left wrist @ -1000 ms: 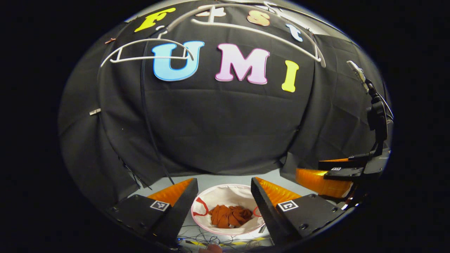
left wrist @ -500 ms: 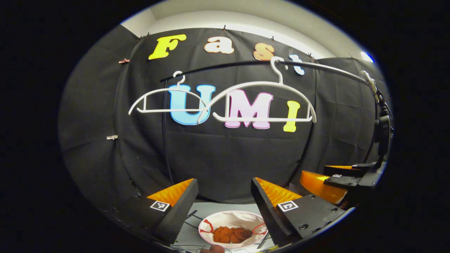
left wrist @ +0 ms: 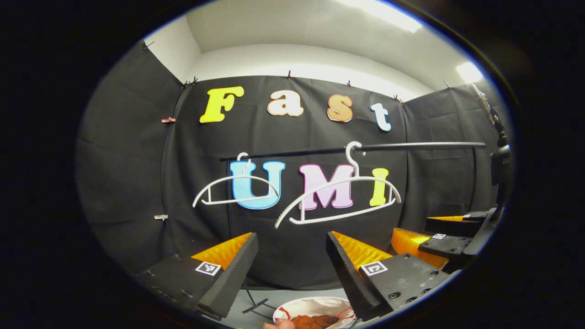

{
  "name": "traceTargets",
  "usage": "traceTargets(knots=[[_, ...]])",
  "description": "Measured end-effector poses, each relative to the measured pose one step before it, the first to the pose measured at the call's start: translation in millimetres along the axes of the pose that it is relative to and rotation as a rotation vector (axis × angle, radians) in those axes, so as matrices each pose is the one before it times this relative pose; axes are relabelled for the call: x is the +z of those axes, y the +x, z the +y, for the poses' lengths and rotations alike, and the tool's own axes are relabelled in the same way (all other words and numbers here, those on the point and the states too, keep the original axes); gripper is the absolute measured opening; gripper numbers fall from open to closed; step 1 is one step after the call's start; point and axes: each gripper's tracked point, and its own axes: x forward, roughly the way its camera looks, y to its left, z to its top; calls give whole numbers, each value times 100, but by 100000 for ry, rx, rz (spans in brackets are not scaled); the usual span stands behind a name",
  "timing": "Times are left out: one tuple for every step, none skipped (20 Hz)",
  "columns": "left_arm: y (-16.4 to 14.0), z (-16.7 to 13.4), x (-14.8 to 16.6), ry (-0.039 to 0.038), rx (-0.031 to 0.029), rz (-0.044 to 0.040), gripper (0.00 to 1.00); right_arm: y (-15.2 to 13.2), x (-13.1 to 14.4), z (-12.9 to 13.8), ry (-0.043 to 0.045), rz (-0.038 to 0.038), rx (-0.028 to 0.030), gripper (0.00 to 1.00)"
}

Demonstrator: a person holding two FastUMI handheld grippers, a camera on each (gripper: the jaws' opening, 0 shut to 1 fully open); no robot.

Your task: Grasp the clothes on the hanger with both hands and then place them into the laundry hamper below.

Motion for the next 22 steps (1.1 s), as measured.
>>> traceTargets(knots=[[-508,-22,877,-291,113,-1591,93,-276,927,136,-142,-1877,-134,98],[-407,-32,872,-224,164,-1438,92,-224,954,-172,-341,-1725,-340,100],[-623,-98,626,-160,286,-791,92,-387,708,-327,-263,-1248,-570,98],[-519,-96,610,144,339,-467,95,-342,424,-447,-91,-977,-851,98],[-371,-123,465,242,232,-495,92,-429,492,-368,138,-980,-533,98],[-358,-129,398,491,139,-343,92,-456,618,-200,386,-1566,373,100],[-299,-131,209,835,292,-270,93,-433,663,-188,-71,-1447,553,100],[-399,-118,359,1106,513,-344,95,-480,663,-349,-497,-1054,163,93],[-478,-312,246,1000,592,-221,95,-405,495,-401,-750,-1166,618,93],[-481,-383,345,142,291,-6,95,-443,522,-310,-501,-855,476,93],[-519,-618,206,-426,-75,-149,95,-435,588,-318,74,-919,672,98],[-388,-544,334,-579,-149,-210,93,-320,480,-362,368,-750,486,98],[-433,-440,280,-209,288,-153,95,-307,238,-575,356,-30,-17,98],[-436,-432,331,-51,124,31,92,-239,238,-416,701,-162,330,98],[-486,-535,210,18,144,-168,95,-177,257,-365,778,-328,391,98],[-420,-560,276,-127,-239,297,95,-239,265,-460,345,-365,39,98],[-253,-514,242,-83,25,-343,95,-133,282,-458,151,-529,361,98],[-328,-446,410,117,95,-403,95,-158,247,-400,53,-55,-66,98],[-291,-427,335,332,251,-676,95,-409,86,-498,24,-284,371,98],[-204,-445,268,545,110,-303,95,-239,117,-286,72,-302,420,98],[-158,-437,72,542,355,-105,95,-54,211,-364,-417,-371,207,98],[-157,-396,67,181,263,184,95,-91,101,-427,-668,-135,235,97]])
